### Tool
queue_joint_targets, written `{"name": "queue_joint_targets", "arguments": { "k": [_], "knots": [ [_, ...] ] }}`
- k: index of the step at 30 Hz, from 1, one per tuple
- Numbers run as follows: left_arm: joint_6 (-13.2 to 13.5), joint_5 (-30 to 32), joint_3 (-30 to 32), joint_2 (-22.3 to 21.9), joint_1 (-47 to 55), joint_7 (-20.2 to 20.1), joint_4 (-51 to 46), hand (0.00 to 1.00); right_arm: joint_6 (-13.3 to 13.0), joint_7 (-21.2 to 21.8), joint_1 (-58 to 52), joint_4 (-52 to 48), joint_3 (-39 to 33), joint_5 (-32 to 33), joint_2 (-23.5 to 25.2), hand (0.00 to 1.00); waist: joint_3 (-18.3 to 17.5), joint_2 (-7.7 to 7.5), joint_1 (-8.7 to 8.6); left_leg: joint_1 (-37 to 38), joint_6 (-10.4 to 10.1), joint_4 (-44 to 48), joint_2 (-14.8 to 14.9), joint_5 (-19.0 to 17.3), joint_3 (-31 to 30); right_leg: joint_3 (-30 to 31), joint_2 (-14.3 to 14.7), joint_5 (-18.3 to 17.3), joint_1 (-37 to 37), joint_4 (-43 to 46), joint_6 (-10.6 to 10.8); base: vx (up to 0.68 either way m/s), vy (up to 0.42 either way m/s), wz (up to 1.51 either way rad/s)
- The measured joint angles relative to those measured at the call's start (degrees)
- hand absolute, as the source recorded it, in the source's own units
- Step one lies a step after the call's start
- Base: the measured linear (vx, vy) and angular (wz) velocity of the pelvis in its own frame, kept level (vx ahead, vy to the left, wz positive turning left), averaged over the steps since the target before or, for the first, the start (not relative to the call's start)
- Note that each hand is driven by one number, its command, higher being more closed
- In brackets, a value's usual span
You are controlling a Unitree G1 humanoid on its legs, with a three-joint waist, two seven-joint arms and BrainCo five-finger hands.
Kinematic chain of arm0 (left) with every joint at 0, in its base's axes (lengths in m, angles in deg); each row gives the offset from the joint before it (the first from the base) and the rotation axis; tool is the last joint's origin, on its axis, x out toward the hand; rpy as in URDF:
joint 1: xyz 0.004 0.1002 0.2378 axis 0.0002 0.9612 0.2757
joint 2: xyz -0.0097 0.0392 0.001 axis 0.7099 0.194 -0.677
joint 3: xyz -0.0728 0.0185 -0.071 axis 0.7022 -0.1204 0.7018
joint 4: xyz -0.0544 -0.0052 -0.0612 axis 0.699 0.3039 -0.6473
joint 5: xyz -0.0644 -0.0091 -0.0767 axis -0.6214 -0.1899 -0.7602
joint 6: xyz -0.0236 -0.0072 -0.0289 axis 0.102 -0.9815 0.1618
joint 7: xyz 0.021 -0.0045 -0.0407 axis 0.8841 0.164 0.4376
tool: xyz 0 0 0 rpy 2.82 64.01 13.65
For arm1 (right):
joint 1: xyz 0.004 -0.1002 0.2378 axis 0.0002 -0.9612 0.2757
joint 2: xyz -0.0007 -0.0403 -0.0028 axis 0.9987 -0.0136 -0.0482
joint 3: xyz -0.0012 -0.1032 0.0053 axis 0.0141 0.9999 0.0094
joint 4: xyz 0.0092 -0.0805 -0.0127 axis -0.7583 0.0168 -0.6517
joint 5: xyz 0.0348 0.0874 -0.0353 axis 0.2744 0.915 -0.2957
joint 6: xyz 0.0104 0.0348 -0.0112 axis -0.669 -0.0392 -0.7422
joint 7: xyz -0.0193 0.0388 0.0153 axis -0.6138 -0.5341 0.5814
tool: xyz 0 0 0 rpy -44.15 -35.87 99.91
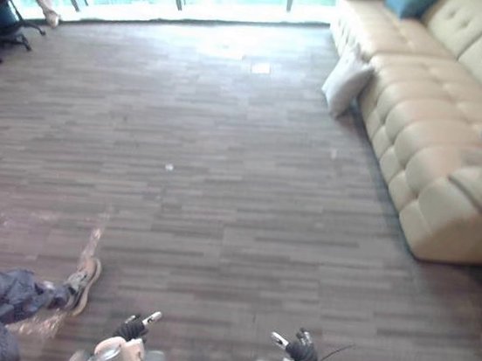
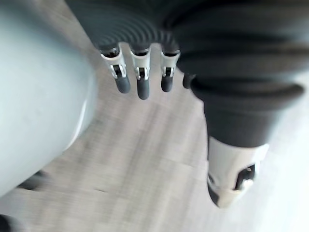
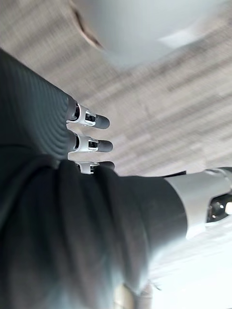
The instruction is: Pick up cushions and gather them together orderly.
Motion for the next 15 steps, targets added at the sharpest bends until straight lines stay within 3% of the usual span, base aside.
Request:
{"name": "queue_joint_targets", "arguments": {
  "k": [2, 3, 4, 5, 6, 8, 9, 11, 12, 13, 15],
  "knots": [
    [0.9, -0.08, 0.17, -0.4, 0.01, 0.09, -1.19, 0.0, 0.39, -0.02, -0.09, 0.08, 0.33, 0.01, 1.34, 0.0, 0.01, -0.04, 1.19, -4.0, 0.3, -20.27, -1.61, 0.91, 2.97, 1.06, -1.07, -1.32, 5.63, -4.37, 2.29, 0.66, 0.122, -0.28],
    [0.95, -0.12, 0.17, -0.43, 0.04, 0.17, -1.33, 0.0, 0.44, -0.03, -0.09, 0.21, 0.36, 0.0, 1.54, 0.0, -0.06, 0.0, 1.69, -4.17, -0.35, -26.16, -2.38, 2.04, 2.71, 1.62, -1.29, -2.01, 6.95, -5.38, 2.8, 0.65, 0.196, -0.47],
    [0.96, -0.39, 0.14, -0.38, 0.37, 0.64, -1.84, 0.0, 0.44, -0.04, 0.04, 0.46, 0.47, -0.08, 1.66, 0.0, -0.25, 0.0, 2.11, -4.53, -1.02, -33.34, -3.59, 4.99, 1.44, 2.88, -1.35, -3.4, 8.91, -6.83, 3.67, 0.67, 0.268, -0.58],
    [1.09, -0.92, 0.17, -0.17, 0.63, 0.77, -2.14, 0.0, 0.42, -0.09, 0.29, 1.48, 0.75, -0.09, 1.76, 0.0, -0.71, -1.09, 2.59, -4.52, -0.34, -32.37, -4.82, 9.53, 0.49, 4.71, -1.95, -4.33, 9.81, -7.27, 3.67, 0.88, 0.34, -0.57],
    [0.78, -1.3, 0.29, 1.69, 1.01, 0.83, -1.97, 0.0, 0.62, -0.08, -0.1, 2.54, 1.38, -0.08, 3.5, 0.0, -3.36, -4.28, 1.95, -5.58, 3.25, -29.45, -7.52, 8.37, 0.89, 9.49, -5.04, -2.85, 9.13, -5.65, 2.01, 0.89, 0.351, -0.37],
    [0.87, -1.34, 0.48, 2.28, 0.96, 0.86, -1.99, 0.0, 0.72, -0.04, -1.01, 2.6, 1.34, -0.12, 3.84, 0.0, -3.74, -5.74, 2.1, -5.08, 4.19, -26.4, -8.33, 5.5, 2.1, 12.96, -6.92, 0.34, 7.23, -0.89, 5.6, 0.66, 0.294, -0.18],
    [0.82, -1.35, 0.49, 2.64, 0.83, 0.94, -1.54, 0.0, 0.75, -0.04, -1.0, 2.59, 1.32, -0.13, 3.97, 0.0, -3.73, -6.52, 2.3, -3.01, 4.42, -25.55, -9.27, 2.92, 3.18, 15.46, -7.71, 2.85, 5.32, 6.04, 7.46, 0.67, 0.342, -0.24],
    [0.67, -1.35, 0.48, 3.16, 0.64, 1.03, -0.1, 0.0, 0.66, -0.04, -1.03, 2.35, 1.02, -0.22, 3.93, 0.0, -3.0, -7.24, 1.9, 3.99, 4.73, -27.31, -11.28, -1.58, 4.63, 19.63, -8.82, 14.5, -4.18, 30.3, 12.71, 0.68, 0.3, -0.23],
    [0.36, -1.35, 0.37, 3.2, 0.51, 1.03, 0.52, 0.0, 0.33, 0.2, -1.08, 1.89, 1.07, -0.26, 3.65, 0.0, -2.7, -6.96, 1.58, 8.13, 4.91, -28.26, -12.21, -3.74, 4.55, 19.75, -8.54, 15.22, -9.51, 41.88, 13.1, 0.59, 0.184, -0.1],
    [0.06, -1.28, -0.72, 3.17, 0.52, 1.05, 1.56, 0.0, 0.16, 0.2, -1.22, 0.87, 1.11, -0.25, 2.98, 0.0, -2.45, -6.42, 1.32, 13.46, 5.13, -30.47, -12.78, -5.25, 4.55, 17.8, -8.18, 12.66, -13.87, 48.57, 11.89, 0.58, 0.135, -0.08],
    [-0.38, -1.25, -2.37, 2.64, 0.09, 1.02, 2.37, 0.0, -0.01, 0.23, -1.99, -0.94, 1.0, -0.25, 2.2, 0.0, -2.56, -5.28, 1.25, 20.26, 4.61, -35.51, -13.02, -6.53, 4.47, 12.58, -7.61, 8.67, -20.54, 50.05, 9.15, 0.56, 0.108, -0.04]
  ]
}}
